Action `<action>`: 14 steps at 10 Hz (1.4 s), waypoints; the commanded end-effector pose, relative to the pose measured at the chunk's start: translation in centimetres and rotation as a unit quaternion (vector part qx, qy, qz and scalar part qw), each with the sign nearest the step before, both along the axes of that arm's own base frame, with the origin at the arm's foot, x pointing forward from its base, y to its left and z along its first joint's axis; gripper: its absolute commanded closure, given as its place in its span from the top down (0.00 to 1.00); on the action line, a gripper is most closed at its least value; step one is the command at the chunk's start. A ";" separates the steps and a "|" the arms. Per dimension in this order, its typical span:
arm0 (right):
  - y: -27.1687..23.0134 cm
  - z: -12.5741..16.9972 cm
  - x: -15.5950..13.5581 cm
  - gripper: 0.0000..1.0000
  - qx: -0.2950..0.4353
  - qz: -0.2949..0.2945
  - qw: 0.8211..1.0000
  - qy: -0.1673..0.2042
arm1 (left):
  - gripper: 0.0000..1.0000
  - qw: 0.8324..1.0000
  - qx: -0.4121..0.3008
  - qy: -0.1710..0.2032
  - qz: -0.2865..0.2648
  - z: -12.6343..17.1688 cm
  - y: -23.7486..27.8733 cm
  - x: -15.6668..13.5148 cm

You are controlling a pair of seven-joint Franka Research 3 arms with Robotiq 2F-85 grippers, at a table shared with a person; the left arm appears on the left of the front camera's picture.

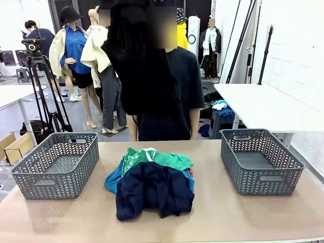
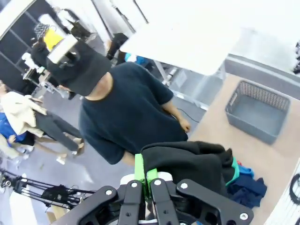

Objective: Sort the tops and bottoms.
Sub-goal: Lift clothes from the center of the table with your left hand, then sort the clothes according to human instructions.

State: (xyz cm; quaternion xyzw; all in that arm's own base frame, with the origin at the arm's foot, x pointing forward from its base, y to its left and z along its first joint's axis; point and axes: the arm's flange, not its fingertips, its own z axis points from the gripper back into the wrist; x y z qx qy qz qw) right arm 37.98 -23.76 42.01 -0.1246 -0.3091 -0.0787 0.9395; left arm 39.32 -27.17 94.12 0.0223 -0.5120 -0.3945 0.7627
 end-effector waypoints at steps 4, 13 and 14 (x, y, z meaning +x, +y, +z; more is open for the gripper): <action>0.0 0.0 -0.1 1.00 0.001 -0.001 1.000 0.000 | 0.00 1.000 -0.003 -0.009 0.021 1.3 -0.1 -1.4; 0.0 0.0 -0.1 1.00 0.001 -0.001 1.000 0.000 | 0.00 1.000 -0.003 -0.009 0.021 1.3 -0.1 -1.4; 0.0 0.0 -0.1 1.00 0.001 -0.001 1.000 0.000 | 0.00 1.000 -0.003 -0.009 0.021 1.3 -0.1 -1.4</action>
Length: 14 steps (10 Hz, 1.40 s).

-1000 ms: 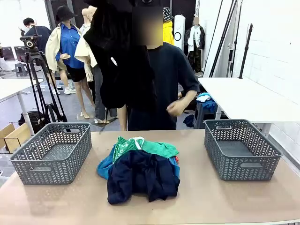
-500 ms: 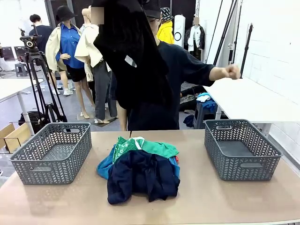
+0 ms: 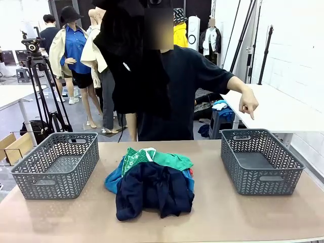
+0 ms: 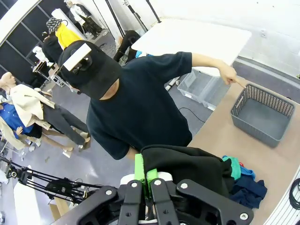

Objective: Sort the tops and bottoms.
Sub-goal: Sort the clothes according to human instructions.

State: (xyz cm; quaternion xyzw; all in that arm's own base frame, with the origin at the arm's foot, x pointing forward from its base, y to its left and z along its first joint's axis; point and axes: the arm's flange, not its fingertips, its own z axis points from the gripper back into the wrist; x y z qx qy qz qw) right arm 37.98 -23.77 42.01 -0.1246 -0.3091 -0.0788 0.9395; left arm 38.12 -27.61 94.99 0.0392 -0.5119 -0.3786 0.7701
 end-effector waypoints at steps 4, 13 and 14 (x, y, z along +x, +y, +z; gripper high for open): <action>0.0 0.0 -0.1 1.00 0.001 -0.001 1.000 0.000 | 0.00 1.000 -0.007 -0.006 -0.003 0.5 0.3 -0.2; 0.0 0.0 -0.1 1.00 0.001 -0.001 1.000 0.000 | 0.00 1.000 -0.007 -0.006 -0.003 0.5 0.3 -0.2; 0.0 0.0 -0.1 1.00 0.001 -0.001 1.000 0.000 | 0.00 1.000 0.000 0.000 0.000 0.0 0.0 0.0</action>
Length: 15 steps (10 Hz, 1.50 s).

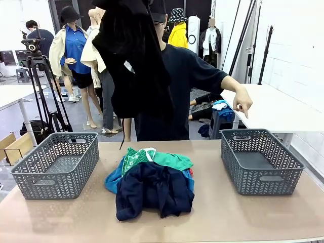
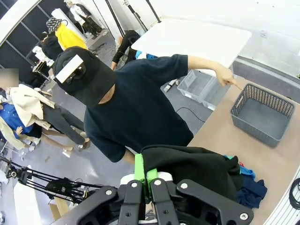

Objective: Sort the tops and bottoms.
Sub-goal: Sort the clothes according to human instructions.

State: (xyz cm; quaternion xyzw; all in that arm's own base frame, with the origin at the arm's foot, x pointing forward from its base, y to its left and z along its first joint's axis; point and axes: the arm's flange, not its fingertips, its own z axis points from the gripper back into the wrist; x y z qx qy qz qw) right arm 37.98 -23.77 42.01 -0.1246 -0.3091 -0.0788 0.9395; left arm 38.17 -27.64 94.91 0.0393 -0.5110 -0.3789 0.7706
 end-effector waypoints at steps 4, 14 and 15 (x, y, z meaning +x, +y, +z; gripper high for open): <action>0.0 0.0 -0.1 1.00 0.001 -0.001 1.000 0.000 | 0.00 0.988 -0.069 -0.056 -0.127 0.7 -13.6 5.0; 0.0 0.0 -0.1 1.00 0.001 -0.001 1.000 0.000 | 0.00 0.961 -0.099 0.035 -0.255 -12.3 -41.1 9.9; 0.0 0.0 -0.1 1.00 0.001 -0.001 1.000 0.000 | 0.00 0.956 -0.114 0.056 -0.265 -15.2 -41.6 9.0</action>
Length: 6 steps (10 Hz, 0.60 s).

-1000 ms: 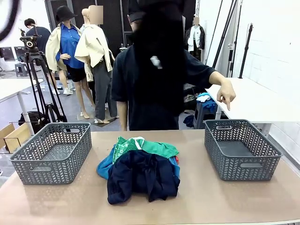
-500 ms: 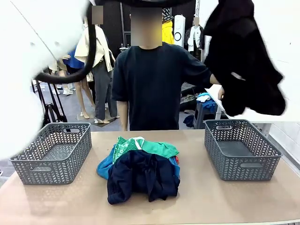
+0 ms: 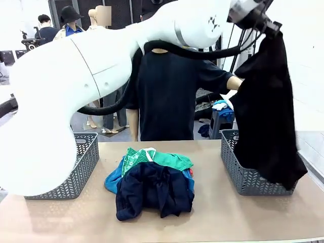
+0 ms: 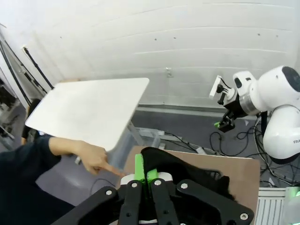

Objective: Sort the tops and bottoms.
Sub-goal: Sort the clothes according to human instructions.

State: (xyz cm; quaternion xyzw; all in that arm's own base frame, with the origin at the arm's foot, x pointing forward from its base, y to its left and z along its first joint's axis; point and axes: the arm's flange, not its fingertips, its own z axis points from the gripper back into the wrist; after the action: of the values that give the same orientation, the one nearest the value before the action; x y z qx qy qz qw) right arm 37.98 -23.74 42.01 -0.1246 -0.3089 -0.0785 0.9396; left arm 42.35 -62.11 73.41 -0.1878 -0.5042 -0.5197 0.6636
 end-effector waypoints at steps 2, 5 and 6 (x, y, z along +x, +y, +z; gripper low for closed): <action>-0.1 0.0 -0.1 1.00 0.001 -0.001 1.000 0.000 | 0.00 1.000 -0.004 0.021 0.004 1.1 -7.1 3.5; -0.1 0.0 -0.1 1.00 0.001 -0.001 1.000 0.000 | 0.00 0.995 0.069 0.059 0.031 -6.2 -5.6 2.5; -0.1 0.0 -0.1 1.00 0.001 -0.001 1.000 0.000 | 0.00 0.993 0.085 0.065 0.051 -7.2 -3.6 2.4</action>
State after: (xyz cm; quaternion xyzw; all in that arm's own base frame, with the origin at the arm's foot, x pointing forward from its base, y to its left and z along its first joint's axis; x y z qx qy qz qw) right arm 37.98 -23.75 42.01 -0.1246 -0.3089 -0.0786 0.9396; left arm 44.13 -65.43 64.63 -0.1560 -0.4306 -0.5322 0.7120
